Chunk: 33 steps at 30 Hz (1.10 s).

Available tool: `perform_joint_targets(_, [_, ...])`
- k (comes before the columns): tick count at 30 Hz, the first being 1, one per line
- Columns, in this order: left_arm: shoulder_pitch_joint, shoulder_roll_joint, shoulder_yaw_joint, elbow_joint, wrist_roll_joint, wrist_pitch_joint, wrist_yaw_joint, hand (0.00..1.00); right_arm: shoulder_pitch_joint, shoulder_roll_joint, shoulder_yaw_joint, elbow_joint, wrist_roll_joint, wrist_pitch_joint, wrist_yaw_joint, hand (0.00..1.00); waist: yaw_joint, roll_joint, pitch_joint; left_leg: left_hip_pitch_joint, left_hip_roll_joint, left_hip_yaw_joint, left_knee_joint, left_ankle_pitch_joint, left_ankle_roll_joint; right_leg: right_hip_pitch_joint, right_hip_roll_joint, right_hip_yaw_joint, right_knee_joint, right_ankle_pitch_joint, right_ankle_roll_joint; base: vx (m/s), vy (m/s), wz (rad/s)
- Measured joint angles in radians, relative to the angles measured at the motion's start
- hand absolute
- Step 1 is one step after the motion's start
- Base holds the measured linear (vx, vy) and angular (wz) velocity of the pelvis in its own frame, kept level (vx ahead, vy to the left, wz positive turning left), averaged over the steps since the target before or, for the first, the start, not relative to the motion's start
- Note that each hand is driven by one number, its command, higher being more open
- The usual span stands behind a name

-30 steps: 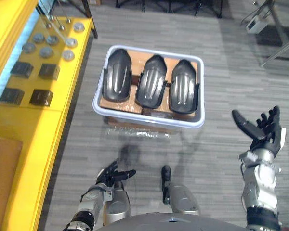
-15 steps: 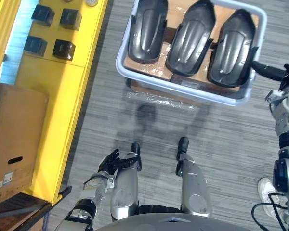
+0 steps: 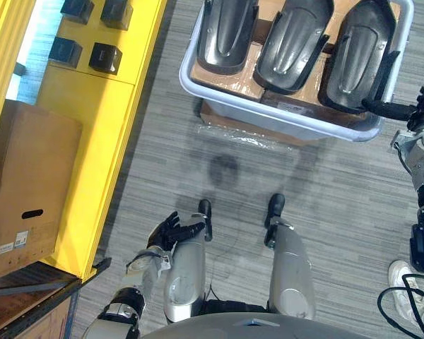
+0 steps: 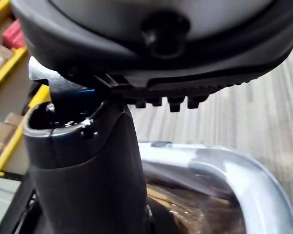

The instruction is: Walk over and take three plastic housings, then place them on the shelf

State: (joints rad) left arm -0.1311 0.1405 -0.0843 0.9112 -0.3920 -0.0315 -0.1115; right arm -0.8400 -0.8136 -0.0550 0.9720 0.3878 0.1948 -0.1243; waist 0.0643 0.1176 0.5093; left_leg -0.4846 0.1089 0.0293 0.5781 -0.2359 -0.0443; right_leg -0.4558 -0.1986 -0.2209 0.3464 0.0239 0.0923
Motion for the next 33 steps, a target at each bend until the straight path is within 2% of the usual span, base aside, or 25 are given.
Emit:
perform_joint_targets(4, [-0.001,-0.016,0.0,-0.013,-0.035,-0.014,-0.001,1.0,-0.04,0.0,0.007,0.0,-0.03,0.019,0.016,1.0,0.007,0.001,0.0,-0.018,-0.001,-0.003,-0.002,0.008,-0.001,-0.017,-0.003,-0.006,0.004,0.0,0.0,-0.01,-0.003,0.02])
perform_joint_targets(5, [-0.005,-0.017,-0.001,-0.017,-0.036,-0.015,-0.001,1.0,-0.051,0.0,0.008,0.0,-0.03,0.024,0.017,0.0,0.009,0.001,0.0,-0.027,-0.001,-0.005,-0.003,0.012,-0.001,-0.026,-0.005,-0.009,0.006,0.0,-0.001,-0.01,0.0,0.07])
perform_joint_targets(10, [-0.018,-0.024,-0.002,-0.016,-0.042,-0.011,0.002,1.0,-0.096,-0.003,0.041,0.016,-0.057,0.079,0.013,0.0,0.019,0.001,0.0,-0.035,-0.007,-0.009,-0.005,0.017,-0.003,-0.042,-0.012,-0.011,0.026,-0.001,-0.003,0.0,-0.003,0.04])
perform_joint_targets(14, [-0.018,-0.026,-0.002,-0.015,-0.042,-0.011,0.002,1.0,-0.097,-0.042,0.036,0.023,-0.083,0.086,-0.003,0.0,0.012,0.001,0.0,-0.035,-0.012,-0.003,-0.008,0.017,-0.003,-0.051,-0.022,-0.011,0.037,-0.004,-0.006,0.0,0.003,-0.01])
perform_joint_targets(21, [-0.018,-0.025,-0.002,-0.018,-0.042,-0.012,0.01,1.0,-0.096,-0.046,0.022,0.033,-0.108,0.096,-0.021,0.0,0.008,0.001,-0.001,-0.025,-0.011,-0.002,-0.019,0.029,-0.004,-0.05,-0.025,-0.016,0.049,-0.01,-0.015,-0.01,-0.006,0.02])
perform_joint_targets(26, [-0.014,-0.028,-0.002,-0.017,-0.042,-0.011,0.015,1.0,-0.08,0.005,0.001,0.034,-0.104,0.103,-0.079,0.0,0.015,0.0,-0.001,0.006,-0.012,-0.003,-0.046,0.046,-0.01,-0.022,-0.025,-0.025,0.04,-0.01,-0.016,-0.02,-0.013,0.05])
perform_joint_targets(29, [0.001,-0.029,-0.002,-0.021,-0.039,-0.014,0.017,1.0,-0.042,0.024,-0.055,0.034,-0.105,0.099,-0.122,0.0,0.014,-0.002,-0.002,0.041,-0.012,-0.006,-0.066,0.052,-0.011,0.018,-0.025,-0.035,0.019,-0.01,-0.015,0.0,0.002,0.04])
perform_joint_targets(33, [0.03,-0.026,-0.017,-0.037,-0.031,-0.036,0.021,1.0,0.004,0.035,-0.134,0.03,-0.106,0.056,-0.222,0.0,0.009,-0.004,-0.002,0.096,-0.013,-0.001,-0.103,0.059,-0.012,0.066,-0.024,-0.038,-0.006,-0.009,-0.014,0.04,0.011,0.0])
